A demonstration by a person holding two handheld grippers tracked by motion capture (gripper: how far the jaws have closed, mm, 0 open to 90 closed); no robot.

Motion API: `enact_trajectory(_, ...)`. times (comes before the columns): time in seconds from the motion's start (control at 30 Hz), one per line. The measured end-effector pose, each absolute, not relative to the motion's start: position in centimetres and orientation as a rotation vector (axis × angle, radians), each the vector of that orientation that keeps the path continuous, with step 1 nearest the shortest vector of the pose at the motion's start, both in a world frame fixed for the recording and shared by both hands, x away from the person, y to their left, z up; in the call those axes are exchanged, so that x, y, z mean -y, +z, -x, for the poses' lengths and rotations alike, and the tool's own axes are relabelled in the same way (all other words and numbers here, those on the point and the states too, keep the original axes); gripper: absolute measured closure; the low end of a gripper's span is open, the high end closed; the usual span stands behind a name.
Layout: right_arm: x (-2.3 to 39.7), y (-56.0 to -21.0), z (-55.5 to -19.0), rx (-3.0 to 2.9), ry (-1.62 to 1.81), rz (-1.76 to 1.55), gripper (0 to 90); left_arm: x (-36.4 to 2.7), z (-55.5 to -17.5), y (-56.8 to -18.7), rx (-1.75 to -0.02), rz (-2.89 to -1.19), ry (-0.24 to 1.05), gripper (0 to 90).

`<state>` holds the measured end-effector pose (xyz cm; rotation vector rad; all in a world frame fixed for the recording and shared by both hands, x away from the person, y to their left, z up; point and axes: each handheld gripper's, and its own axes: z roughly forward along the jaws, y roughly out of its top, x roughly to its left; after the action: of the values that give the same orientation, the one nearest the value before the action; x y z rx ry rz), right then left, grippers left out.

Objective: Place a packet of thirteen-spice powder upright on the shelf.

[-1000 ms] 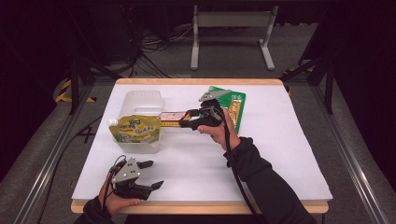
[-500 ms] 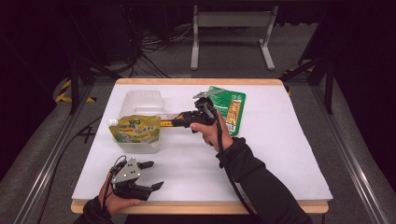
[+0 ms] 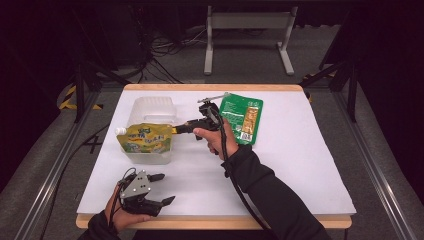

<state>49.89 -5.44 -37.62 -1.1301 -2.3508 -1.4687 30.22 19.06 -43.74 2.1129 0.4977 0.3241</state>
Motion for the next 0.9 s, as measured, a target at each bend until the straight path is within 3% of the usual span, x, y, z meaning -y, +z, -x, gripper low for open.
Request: enact_trajectory(0.9, 4.8, -38.7, -50.5, 2.182, -1.458, 1.268, 31.8, -18.5, -30.2, -43.9, -0.457, -2.138, 0.326, 22.5)
